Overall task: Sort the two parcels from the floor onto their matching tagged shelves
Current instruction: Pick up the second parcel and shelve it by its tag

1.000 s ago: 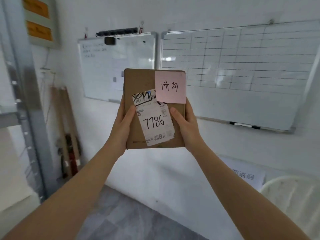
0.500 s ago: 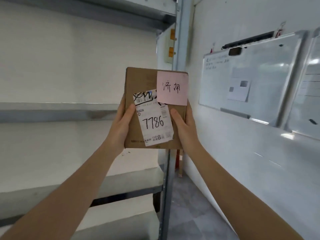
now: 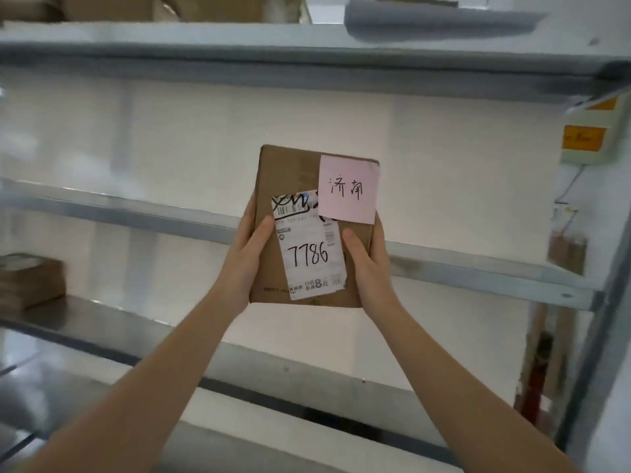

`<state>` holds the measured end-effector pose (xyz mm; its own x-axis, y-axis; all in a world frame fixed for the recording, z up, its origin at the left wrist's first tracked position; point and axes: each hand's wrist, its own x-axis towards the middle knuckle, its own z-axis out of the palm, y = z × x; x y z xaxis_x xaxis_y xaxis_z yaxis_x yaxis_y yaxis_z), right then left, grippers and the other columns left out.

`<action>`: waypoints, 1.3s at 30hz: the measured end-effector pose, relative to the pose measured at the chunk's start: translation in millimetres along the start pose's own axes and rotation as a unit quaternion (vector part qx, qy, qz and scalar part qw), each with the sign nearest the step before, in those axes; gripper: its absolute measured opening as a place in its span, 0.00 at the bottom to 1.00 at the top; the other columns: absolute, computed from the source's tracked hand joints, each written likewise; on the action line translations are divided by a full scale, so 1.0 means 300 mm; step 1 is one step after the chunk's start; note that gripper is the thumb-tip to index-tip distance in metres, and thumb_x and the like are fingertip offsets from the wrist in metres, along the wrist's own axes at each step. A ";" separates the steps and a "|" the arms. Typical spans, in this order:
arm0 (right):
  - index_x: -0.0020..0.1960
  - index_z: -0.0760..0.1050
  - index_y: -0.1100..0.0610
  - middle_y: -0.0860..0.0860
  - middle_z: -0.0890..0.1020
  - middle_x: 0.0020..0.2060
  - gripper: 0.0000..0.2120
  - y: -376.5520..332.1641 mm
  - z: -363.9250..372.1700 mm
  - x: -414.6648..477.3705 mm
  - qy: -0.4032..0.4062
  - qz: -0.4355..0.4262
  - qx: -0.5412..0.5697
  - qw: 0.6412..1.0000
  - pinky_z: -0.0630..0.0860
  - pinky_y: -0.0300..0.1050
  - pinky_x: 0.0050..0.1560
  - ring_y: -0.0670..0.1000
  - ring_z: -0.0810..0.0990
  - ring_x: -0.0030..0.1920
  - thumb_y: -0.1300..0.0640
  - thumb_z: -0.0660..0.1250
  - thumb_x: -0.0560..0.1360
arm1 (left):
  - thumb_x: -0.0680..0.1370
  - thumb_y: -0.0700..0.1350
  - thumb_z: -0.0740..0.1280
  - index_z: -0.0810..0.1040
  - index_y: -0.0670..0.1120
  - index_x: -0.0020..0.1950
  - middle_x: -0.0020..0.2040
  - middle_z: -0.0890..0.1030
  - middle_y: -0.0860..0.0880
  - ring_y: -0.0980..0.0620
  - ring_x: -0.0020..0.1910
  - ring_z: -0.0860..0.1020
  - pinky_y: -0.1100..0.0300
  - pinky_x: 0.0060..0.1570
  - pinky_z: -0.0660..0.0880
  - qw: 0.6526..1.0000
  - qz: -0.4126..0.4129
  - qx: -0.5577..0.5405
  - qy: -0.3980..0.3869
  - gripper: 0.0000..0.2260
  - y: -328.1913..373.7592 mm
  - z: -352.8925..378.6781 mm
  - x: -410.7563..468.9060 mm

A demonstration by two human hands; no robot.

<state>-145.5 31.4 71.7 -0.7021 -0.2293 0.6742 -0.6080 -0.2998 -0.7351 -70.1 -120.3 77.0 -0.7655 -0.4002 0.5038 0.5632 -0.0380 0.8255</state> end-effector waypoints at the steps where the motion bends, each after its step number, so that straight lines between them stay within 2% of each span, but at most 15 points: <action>1: 0.74 0.57 0.49 0.50 0.72 0.68 0.31 0.021 0.072 0.016 -0.015 0.001 0.011 1.000 0.76 0.45 0.60 0.48 0.74 0.65 0.52 0.63 0.74 | 0.79 0.52 0.59 0.62 0.64 0.70 0.61 0.78 0.56 0.55 0.55 0.79 0.58 0.48 0.79 1.000 0.004 0.008 0.015 0.20 0.015 -0.067 0.011; 4: 0.74 0.57 0.50 0.50 0.73 0.66 0.29 0.077 0.294 0.057 -0.052 0.002 0.047 0.998 0.78 0.40 0.55 0.47 0.75 0.63 0.55 0.63 0.76 | 0.79 0.52 0.58 0.60 0.64 0.70 0.58 0.79 0.55 0.53 0.53 0.80 0.56 0.45 0.78 0.998 0.007 0.038 0.059 0.20 0.056 -0.268 0.042; 7: 0.74 0.57 0.50 0.46 0.76 0.61 0.27 0.140 0.510 0.089 -0.088 -0.002 0.079 0.993 0.79 0.36 0.46 0.38 0.79 0.54 0.58 0.62 0.78 | 0.79 0.54 0.57 0.60 0.64 0.70 0.57 0.79 0.54 0.51 0.53 0.79 0.53 0.47 0.77 0.993 0.014 0.072 0.097 0.20 0.090 -0.469 0.069; 8: 0.73 0.57 0.49 0.46 0.76 0.60 0.26 0.160 0.581 0.095 -0.101 0.001 0.090 0.991 0.79 0.36 0.45 0.38 0.80 0.52 0.59 0.61 0.78 | 0.78 0.54 0.58 0.60 0.64 0.70 0.58 0.79 0.53 0.50 0.54 0.79 0.51 0.49 0.77 0.991 0.016 0.081 0.109 0.20 0.098 -0.536 0.076; 12: 0.70 0.58 0.42 0.50 0.74 0.65 0.27 0.240 0.855 0.100 -0.144 0.017 0.110 0.983 0.79 0.50 0.56 0.50 0.77 0.61 0.51 0.63 0.74 | 0.78 0.54 0.58 0.60 0.62 0.71 0.59 0.78 0.50 0.48 0.55 0.78 0.47 0.54 0.76 0.982 0.014 0.100 0.160 0.21 0.121 -0.792 0.082; 14: 0.72 0.58 0.46 0.50 0.75 0.65 0.29 0.282 0.987 0.098 -0.160 0.029 0.117 0.980 0.78 0.54 0.58 0.51 0.78 0.61 0.50 0.63 0.73 | 0.78 0.53 0.58 0.60 0.61 0.71 0.57 0.79 0.52 0.50 0.54 0.79 0.50 0.51 0.77 0.976 0.014 0.106 0.187 0.21 0.129 -0.915 0.079; 17: 0.73 0.58 0.46 0.49 0.75 0.64 0.31 0.349 1.186 0.095 -0.183 0.047 0.129 0.973 0.77 0.55 0.59 0.50 0.78 0.61 0.50 0.63 0.73 | 0.78 0.53 0.58 0.61 0.62 0.70 0.54 0.80 0.54 0.52 0.51 0.80 0.54 0.47 0.77 0.969 0.015 0.115 0.219 0.20 0.144 -1.102 0.081; 21: 0.73 0.58 0.46 0.48 0.75 0.63 0.30 0.446 1.447 0.094 -0.212 0.066 0.148 0.964 0.80 0.49 0.56 0.48 0.79 0.59 0.48 0.63 0.73 | 0.78 0.54 0.59 0.61 0.63 0.71 0.57 0.80 0.52 0.50 0.53 0.80 0.51 0.50 0.78 0.958 0.011 0.126 0.258 0.21 0.145 -1.355 0.097; 24: 0.73 0.59 0.46 0.48 0.76 0.62 0.30 0.521 1.651 0.109 -0.230 0.079 0.165 0.956 0.80 0.48 0.54 0.48 0.79 0.58 0.48 0.63 0.72 | 0.77 0.55 0.60 0.61 0.63 0.71 0.57 0.80 0.52 0.50 0.53 0.81 0.51 0.49 0.78 0.948 0.000 0.132 0.289 0.22 0.146 -1.546 0.133; 29: 0.72 0.59 0.46 0.43 0.76 0.59 0.25 0.616 1.997 0.193 -0.260 0.077 0.207 0.940 0.80 0.36 0.44 0.45 0.80 0.53 0.55 0.62 0.78 | 0.78 0.54 0.59 0.63 0.65 0.67 0.52 0.81 0.55 0.54 0.48 0.81 0.58 0.41 0.78 0.930 0.009 0.153 0.332 0.18 0.183 -1.843 0.250; 32: 0.73 0.58 0.45 0.45 0.76 0.62 0.27 0.666 2.204 0.280 -0.274 0.067 0.228 0.932 0.80 0.39 0.47 0.45 0.80 0.55 0.54 0.63 0.77 | 0.78 0.55 0.59 0.63 0.64 0.68 0.55 0.81 0.52 0.50 0.51 0.81 0.53 0.45 0.78 0.924 0.019 0.166 0.344 0.19 0.220 -2.030 0.363; 36: 0.73 0.57 0.44 0.42 0.75 0.60 0.30 0.720 2.434 0.386 -0.279 0.055 0.230 0.931 0.79 0.35 0.44 0.41 0.80 0.53 0.50 0.63 0.73 | 0.77 0.55 0.60 0.63 0.63 0.70 0.55 0.81 0.52 0.49 0.53 0.80 0.49 0.51 0.78 0.921 0.032 0.180 0.344 0.20 0.250 -2.246 0.503; 39: 0.73 0.57 0.45 0.44 0.75 0.63 0.32 0.769 2.579 0.429 -0.278 0.055 0.223 0.933 0.80 0.36 0.45 0.44 0.80 0.55 0.48 0.62 0.71 | 0.77 0.55 0.60 0.62 0.63 0.70 0.57 0.80 0.53 0.50 0.54 0.80 0.49 0.52 0.77 0.924 0.036 0.175 0.338 0.21 0.245 -2.399 0.578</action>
<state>-89.5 -783.8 43.9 -0.3755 -0.6885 0.6204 -0.2415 -0.5736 -0.7827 62.5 -851.4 41.9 -0.2940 -0.8754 0.3836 0.3781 0.2621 0.8879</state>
